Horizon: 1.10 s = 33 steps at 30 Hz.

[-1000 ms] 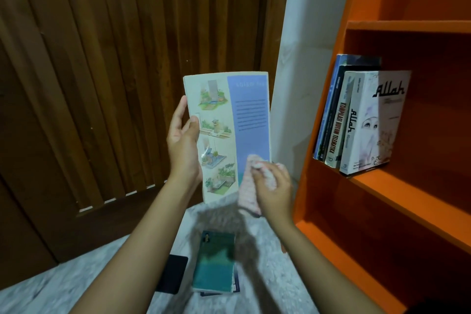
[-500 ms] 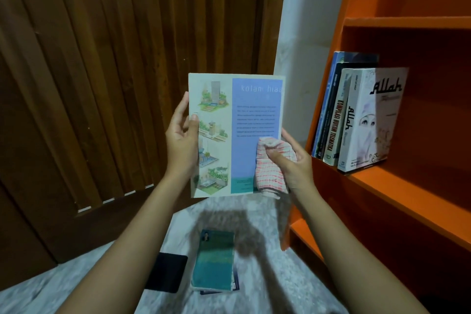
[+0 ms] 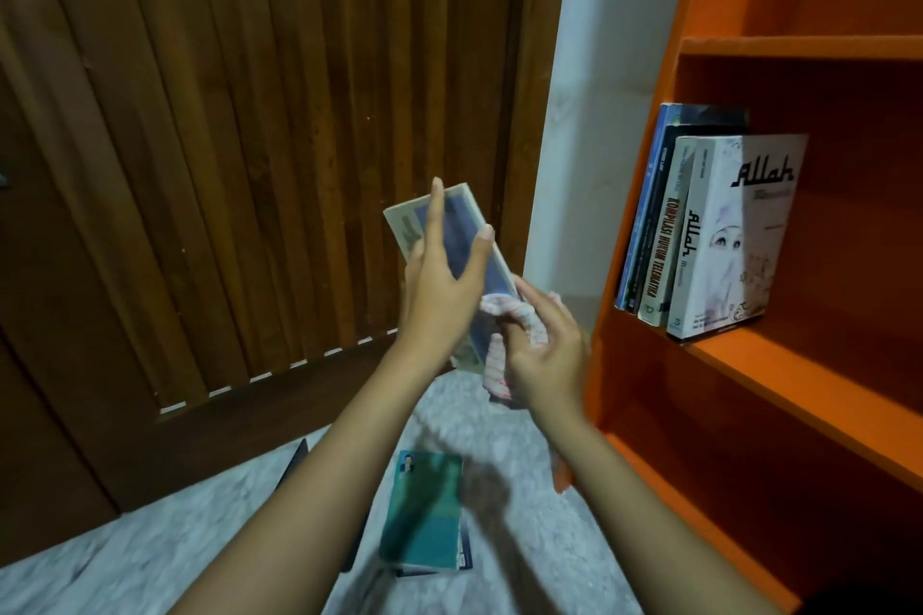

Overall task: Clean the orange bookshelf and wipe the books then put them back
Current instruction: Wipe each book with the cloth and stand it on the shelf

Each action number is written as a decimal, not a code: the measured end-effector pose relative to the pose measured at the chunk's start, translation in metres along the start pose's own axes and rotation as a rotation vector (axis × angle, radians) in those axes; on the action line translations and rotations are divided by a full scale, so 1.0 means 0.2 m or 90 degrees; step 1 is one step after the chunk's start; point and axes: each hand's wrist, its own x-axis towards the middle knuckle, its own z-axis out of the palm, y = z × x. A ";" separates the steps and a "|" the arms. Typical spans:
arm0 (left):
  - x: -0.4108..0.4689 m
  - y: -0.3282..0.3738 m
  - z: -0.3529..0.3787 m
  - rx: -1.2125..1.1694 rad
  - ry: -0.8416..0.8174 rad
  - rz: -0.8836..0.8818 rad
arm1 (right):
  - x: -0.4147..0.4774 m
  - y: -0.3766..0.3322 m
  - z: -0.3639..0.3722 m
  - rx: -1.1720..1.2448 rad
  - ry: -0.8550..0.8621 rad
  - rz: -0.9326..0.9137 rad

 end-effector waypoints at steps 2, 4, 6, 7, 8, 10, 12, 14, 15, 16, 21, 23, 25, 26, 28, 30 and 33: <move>-0.01 0.01 0.01 0.039 -0.002 0.014 | -0.05 0.02 0.01 -0.042 0.021 -0.033; -0.03 -0.01 0.02 0.061 0.007 0.042 | -0.10 0.04 0.03 -0.060 0.032 -0.055; -0.04 -0.03 0.03 0.078 0.024 0.064 | -0.12 0.04 0.05 -0.070 0.030 -0.070; -0.04 -0.03 0.03 0.079 0.035 0.072 | -0.13 0.05 0.06 -0.068 0.027 -0.084; -0.05 -0.04 0.03 0.073 0.048 0.076 | -0.13 0.06 0.08 -0.067 0.023 -0.102; -0.06 -0.04 0.03 0.051 0.073 0.088 | -0.13 0.07 0.09 -0.089 0.015 -0.131; -0.05 -0.03 0.03 0.025 0.097 0.097 | -0.11 0.08 0.09 -0.109 -0.006 -0.147; -0.02 -0.01 0.02 0.001 0.117 0.103 | -0.09 0.08 0.08 -0.119 -0.032 -0.170; -0.01 -0.01 0.01 -0.015 0.126 0.109 | -0.07 0.08 0.07 -0.119 -0.051 -0.185; 0.01 0.00 -0.01 -0.031 0.136 0.121 | -0.05 0.09 0.07 -0.106 -0.075 -0.195; 0.07 0.00 -0.07 -0.144 0.203 0.125 | 0.05 0.05 0.01 0.050 -0.059 -0.095; 0.08 -0.02 -0.09 -0.177 0.214 0.101 | 0.11 0.02 -0.04 0.133 -0.012 -0.004; 0.06 -0.03 -0.09 -0.161 0.165 0.090 | 0.17 -0.02 -0.07 0.140 0.038 0.000; 0.05 -0.02 -0.08 -0.157 0.133 0.086 | 0.20 -0.05 -0.07 0.137 0.057 -0.017; 0.01 0.01 -0.05 -0.162 0.077 0.094 | 0.24 -0.13 -0.03 0.136 0.075 -0.067; -0.01 0.04 -0.03 -0.180 0.050 0.109 | 0.27 -0.21 0.02 0.114 0.062 -0.131; -0.02 0.06 -0.04 -0.228 0.057 0.124 | 0.35 -0.24 0.02 0.025 0.069 -0.185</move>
